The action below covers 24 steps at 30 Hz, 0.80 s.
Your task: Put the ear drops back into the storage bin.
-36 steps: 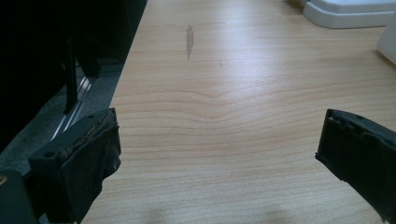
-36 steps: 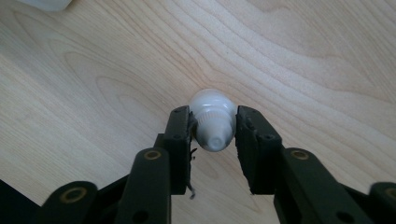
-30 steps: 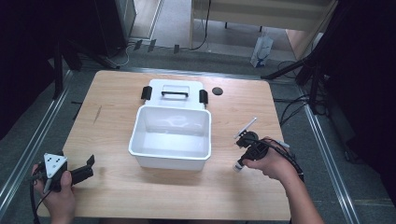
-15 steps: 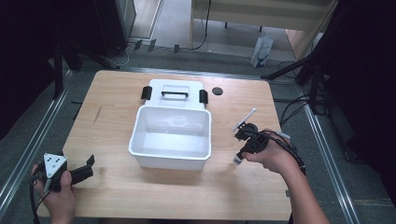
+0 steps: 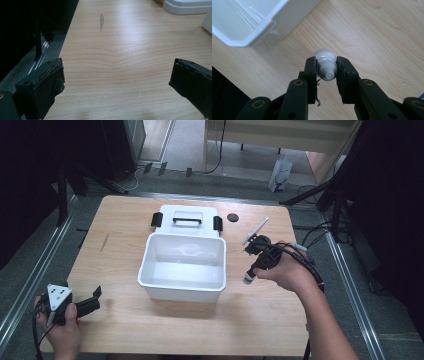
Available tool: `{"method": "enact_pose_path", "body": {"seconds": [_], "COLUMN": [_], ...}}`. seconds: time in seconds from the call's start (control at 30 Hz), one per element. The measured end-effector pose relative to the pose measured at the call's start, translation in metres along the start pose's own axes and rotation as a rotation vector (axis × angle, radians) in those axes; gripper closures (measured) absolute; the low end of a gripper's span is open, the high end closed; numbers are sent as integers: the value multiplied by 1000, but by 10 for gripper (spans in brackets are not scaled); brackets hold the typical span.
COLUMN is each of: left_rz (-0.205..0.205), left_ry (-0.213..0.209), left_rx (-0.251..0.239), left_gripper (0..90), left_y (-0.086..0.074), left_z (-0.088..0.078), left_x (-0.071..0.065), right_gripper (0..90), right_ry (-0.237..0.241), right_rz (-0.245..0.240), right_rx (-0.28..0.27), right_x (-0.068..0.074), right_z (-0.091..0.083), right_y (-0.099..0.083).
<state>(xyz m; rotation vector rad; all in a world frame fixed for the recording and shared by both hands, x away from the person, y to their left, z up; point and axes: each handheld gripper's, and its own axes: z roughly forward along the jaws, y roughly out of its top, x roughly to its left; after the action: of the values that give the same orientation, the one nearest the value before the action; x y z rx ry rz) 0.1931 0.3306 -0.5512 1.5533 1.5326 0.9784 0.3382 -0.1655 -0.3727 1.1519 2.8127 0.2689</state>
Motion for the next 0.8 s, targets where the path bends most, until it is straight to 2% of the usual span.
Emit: {"method": "enact_pose_path", "body": {"seconds": [0.43, 0.8], "left_rz": [-1, -1], "left_ry": [-4, -2], "left_rx": [1, -1], "left_gripper": [3, 3], "left_y": [0, 0], "left_z": [0, 0], "left_x": [0, 0], "right_gripper": [721, 720], "right_ry": [-6, 0], "right_rz": [-33, -78], "right_rx": [-40, -60], "right_x": [13, 32], "right_z": [-35, -49], "right_y": [31, 58]}}
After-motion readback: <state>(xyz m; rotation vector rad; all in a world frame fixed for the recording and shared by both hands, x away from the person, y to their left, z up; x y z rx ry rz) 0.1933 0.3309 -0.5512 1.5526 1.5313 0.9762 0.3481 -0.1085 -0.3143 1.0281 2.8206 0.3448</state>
